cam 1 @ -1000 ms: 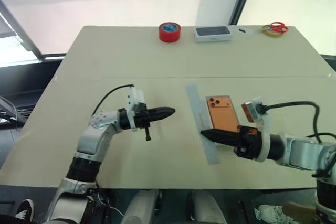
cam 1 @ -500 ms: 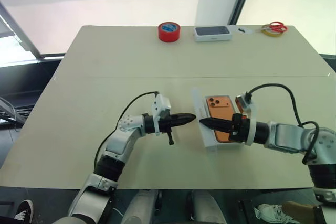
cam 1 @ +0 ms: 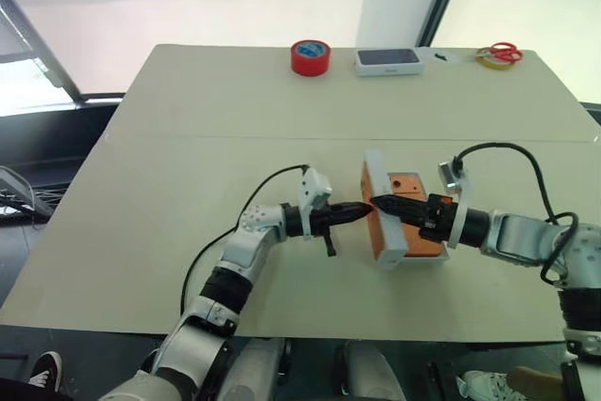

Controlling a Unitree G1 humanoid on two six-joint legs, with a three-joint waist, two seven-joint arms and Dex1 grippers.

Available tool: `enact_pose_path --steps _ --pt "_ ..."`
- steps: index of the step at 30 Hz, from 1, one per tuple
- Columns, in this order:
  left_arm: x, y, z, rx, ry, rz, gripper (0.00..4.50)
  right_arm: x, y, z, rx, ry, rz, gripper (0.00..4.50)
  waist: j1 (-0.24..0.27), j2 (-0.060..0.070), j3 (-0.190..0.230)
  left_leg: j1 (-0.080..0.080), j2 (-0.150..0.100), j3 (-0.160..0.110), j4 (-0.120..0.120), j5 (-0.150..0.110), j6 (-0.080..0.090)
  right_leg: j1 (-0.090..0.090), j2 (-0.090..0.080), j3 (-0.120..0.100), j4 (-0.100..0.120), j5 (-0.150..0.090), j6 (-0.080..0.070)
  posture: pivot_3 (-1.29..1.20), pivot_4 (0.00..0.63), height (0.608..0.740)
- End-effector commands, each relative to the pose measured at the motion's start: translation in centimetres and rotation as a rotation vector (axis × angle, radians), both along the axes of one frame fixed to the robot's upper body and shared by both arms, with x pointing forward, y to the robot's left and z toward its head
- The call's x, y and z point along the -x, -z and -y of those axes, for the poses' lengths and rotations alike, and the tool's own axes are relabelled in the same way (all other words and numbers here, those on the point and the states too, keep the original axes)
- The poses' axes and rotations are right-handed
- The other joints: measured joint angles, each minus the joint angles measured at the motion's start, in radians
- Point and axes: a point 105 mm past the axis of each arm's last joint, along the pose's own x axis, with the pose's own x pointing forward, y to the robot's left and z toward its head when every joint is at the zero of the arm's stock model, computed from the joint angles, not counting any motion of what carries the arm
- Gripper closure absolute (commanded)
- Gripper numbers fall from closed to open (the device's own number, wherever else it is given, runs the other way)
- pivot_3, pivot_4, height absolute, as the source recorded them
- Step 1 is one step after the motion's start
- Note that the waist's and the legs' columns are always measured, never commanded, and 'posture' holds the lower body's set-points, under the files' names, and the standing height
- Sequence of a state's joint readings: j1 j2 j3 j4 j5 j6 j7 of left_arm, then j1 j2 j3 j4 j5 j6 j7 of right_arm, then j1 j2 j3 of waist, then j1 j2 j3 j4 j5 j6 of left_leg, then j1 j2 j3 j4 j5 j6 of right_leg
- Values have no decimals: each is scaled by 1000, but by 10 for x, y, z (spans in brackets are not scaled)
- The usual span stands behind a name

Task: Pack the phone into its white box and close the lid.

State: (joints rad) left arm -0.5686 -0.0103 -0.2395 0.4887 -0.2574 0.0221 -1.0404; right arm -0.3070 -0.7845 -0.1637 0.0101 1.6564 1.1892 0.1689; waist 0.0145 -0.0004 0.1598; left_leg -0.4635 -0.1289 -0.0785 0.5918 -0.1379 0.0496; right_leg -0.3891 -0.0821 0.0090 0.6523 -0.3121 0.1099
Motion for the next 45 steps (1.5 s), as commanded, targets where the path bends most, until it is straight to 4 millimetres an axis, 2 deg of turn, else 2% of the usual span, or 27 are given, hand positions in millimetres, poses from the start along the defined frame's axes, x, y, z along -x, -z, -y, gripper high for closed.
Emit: enact_pose_path --steps 1,6,8,11,16,19,22,23,25,30,37,45 --pt "-2 -9 13 12 21 54 4500 -6 -9 25 143 68 123 493 1 0 0 0 0 0 0 0 0 0 0 0 0 0 0 0 150 740" --pt "-6 -6 26 -2 22 50 4500 -17 -25 81 346 206 265 493 -1 0 0 -1 0 0 2 -1 -1 0 0 0 0 1 2 0 150 740" --pt "-6 -6 27 6 26 41 4500 -19 -30 94 434 238 331 493 -1 0 0 -1 0 0 2 -2 -1 0 0 0 0 1 3 0 150 740" --pt "-3 -1 19 -27 41 59 4500 -20 -33 94 517 247 422 493 -5 0 0 -1 0 0 1 -2 -1 1 0 0 0 2 3 0 150 740" --pt "-6 -2 -12 -70 27 98 4500 -20 -31 77 657 201 604 493 -8 1 0 -1 1 0 0 -1 -1 0 1 0 3 2 4 0 150 740" --pt "-1 -10 -29 -76 55 84 4500 -19 -17 75 756 160 648 1325 -2 2 0 0 1 0 1 -2 -2 -2 1 0 3 2 3 0 150 740" --pt "8 -10 -37 -98 93 53 4500 -23 -12 76 841 142 707 2819 0 2 0 0 0 0 2 -2 -2 -1 1 0 3 1 3 0 150 740" --pt "10 -4 -37 -125 91 47 4500 -24 -12 78 837 151 711 3224 -1 2 0 0 -1 0 2 -2 -2 -1 0 1 3 1 3 0 150 740" --pt "12 7 -33 -168 92 47 4500 -26 -9 80 856 142 724 4357 1 2 0 1 -1 0 3 -2 -2 0 0 1 2 1 3 0 150 740" --pt "5 18 -16 -166 80 -28 4500 -23 1 80 864 97 728 4442 1 2 0 1 -1 0 2 -2 -2 0 0 1 3 2 3 0 150 740" --pt "-3 23 5 -175 77 -16 4500 -21 0 79 884 85 744 4442 -1 2 0 1 -1 0 2 -2 -2 0 1 0 3 2 3 0 150 740" --pt "-19 9 23 -131 11 11 4500 -21 3 82 919 99 744 4442 0 2 0 1 -1 -1 3 -2 -2 0 1 0 3 2 4 0 150 740"
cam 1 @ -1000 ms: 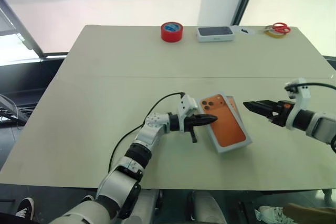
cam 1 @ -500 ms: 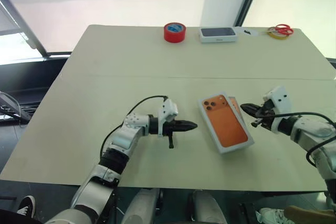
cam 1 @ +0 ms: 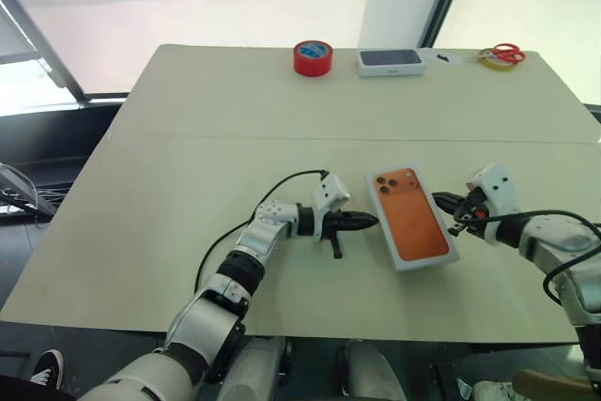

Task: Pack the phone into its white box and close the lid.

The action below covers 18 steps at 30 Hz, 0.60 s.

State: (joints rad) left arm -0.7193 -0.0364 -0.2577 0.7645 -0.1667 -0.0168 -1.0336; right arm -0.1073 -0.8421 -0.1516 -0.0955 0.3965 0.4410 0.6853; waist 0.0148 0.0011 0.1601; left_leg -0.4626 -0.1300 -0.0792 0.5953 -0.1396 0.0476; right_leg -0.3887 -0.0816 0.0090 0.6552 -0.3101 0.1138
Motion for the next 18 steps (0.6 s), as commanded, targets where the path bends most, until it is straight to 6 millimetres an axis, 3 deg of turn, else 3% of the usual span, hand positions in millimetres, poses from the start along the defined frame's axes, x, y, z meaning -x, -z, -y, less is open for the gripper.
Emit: enact_pose_path --steps 1,8,18 --pt "-5 -14 12 33 -5 52 4500 -3 -12 -2 12 -1 60 4442 -1 0 0 0 0 0 0 0 0 0 0 0 0 0 0 0 150 740" --pt "-6 -18 20 36 -2 73 4500 -14 -7 6 63 68 72 4442 0 0 0 0 0 0 0 0 0 0 0 0 0 1 2 0 150 740" --pt "-8 -15 20 36 -17 63 4500 -22 -6 -3 75 51 98 4442 -1 0 0 0 0 0 0 0 0 0 0 0 1 2 3 0 150 740"
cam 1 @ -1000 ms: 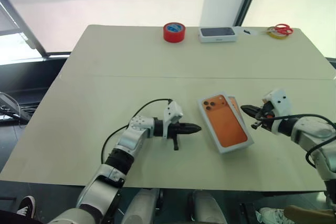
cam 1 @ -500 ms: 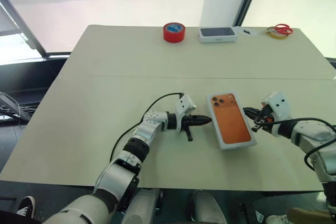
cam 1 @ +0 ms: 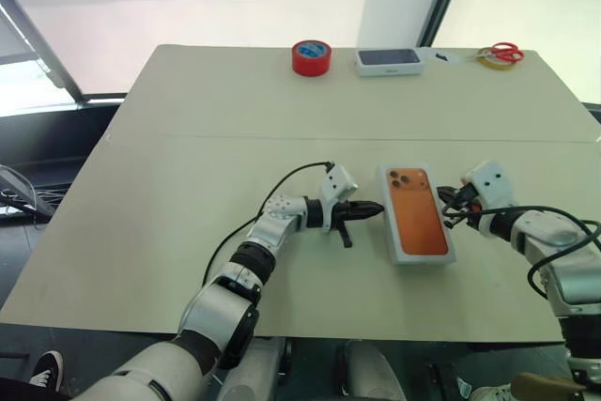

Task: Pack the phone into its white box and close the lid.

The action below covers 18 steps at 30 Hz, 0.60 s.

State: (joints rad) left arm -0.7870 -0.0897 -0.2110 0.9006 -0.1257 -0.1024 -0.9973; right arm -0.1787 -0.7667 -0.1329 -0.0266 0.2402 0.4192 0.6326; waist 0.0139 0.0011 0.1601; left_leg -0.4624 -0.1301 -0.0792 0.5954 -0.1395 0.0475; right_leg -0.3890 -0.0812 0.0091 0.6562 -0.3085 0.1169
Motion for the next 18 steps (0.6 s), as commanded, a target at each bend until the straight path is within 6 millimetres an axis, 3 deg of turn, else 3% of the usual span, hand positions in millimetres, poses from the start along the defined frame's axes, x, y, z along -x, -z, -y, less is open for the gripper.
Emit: enact_pose_path --steps 1,12,14,18 --pt "0 -13 9 30 11 40 4500 -6 -11 -9 5 -32 54 4442 0 0 0 0 0 0 0 0 0 0 0 0 0 0 0 0 150 740" --pt "-15 -12 0 10 -93 49 4500 -22 -15 0 78 33 108 4442 0 0 0 0 0 0 0 0 0 -1 0 0 2 0 0 0 150 740" --pt "-17 -18 -3 36 -106 74 4500 -20 -17 5 89 38 109 4442 -1 0 0 0 0 0 0 0 0 -1 0 0 3 0 0 0 150 740" --pt "-17 -43 0 115 -85 111 4500 -7 -38 0 -72 -43 143 4442 2 0 0 0 0 0 0 0 0 -1 0 0 5 0 1 0 150 740"
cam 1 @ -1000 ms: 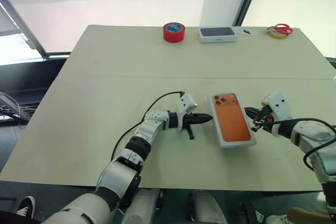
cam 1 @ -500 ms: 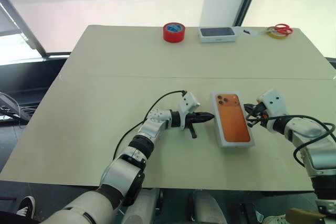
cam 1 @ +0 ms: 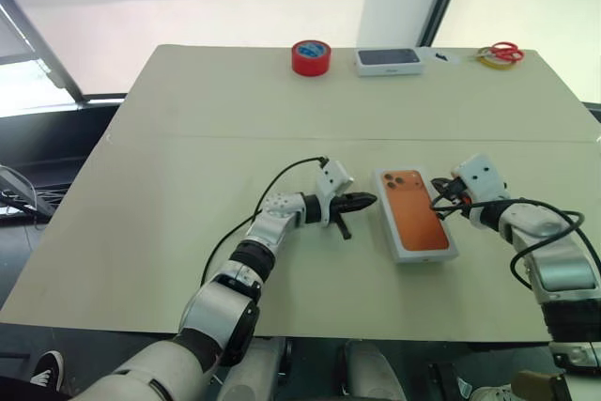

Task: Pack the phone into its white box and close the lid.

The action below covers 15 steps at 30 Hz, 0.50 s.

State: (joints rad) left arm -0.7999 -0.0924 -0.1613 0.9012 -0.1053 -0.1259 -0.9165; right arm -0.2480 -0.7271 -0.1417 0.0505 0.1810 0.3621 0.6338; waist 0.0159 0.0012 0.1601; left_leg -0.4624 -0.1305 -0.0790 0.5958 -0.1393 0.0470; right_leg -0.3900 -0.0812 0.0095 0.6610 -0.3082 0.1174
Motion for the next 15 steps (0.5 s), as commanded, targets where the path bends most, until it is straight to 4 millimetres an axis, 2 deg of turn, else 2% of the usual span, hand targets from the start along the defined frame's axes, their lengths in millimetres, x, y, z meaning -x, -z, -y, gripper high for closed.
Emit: enact_pose_path --steps 1,4,5,7,11,13,15 --pt "-2 -36 7 90 26 80 4500 9 -32 -4 -93 -77 83 4442 -1 0 0 0 0 0 0 0 0 0 0 0 0 0 0 0 150 740" --pt "-1 -53 17 123 45 120 4500 25 -48 -14 -199 -193 97 4442 1 0 0 0 0 0 0 0 0 0 0 0 0 0 0 0 150 740" --pt "0 -52 23 102 48 127 4500 31 -46 -19 -205 -226 72 4442 0 0 0 0 0 0 0 0 0 0 0 0 0 0 0 0 150 740" --pt "1 -41 31 30 53 113 4500 44 -32 -28 -181 -287 -13 4442 0 0 0 0 0 0 0 0 0 1 0 0 0 0 0 0 150 740" --pt "4 -9 37 -134 70 22 4500 59 23 -25 95 -304 -174 4442 -3 -1 0 1 0 0 0 0 0 1 0 0 0 0 0 0 150 740" --pt "7 7 34 -211 83 10 4500 61 34 -24 146 -296 -201 4442 -7 0 -1 1 0 1 0 0 0 1 0 0 0 0 0 0 150 740" --pt "7 13 29 -217 87 -52 4500 63 36 -30 102 -303 -214 4442 -4 -4 -4 3 1 0 0 0 0 2 0 0 0 -1 0 0 150 740"
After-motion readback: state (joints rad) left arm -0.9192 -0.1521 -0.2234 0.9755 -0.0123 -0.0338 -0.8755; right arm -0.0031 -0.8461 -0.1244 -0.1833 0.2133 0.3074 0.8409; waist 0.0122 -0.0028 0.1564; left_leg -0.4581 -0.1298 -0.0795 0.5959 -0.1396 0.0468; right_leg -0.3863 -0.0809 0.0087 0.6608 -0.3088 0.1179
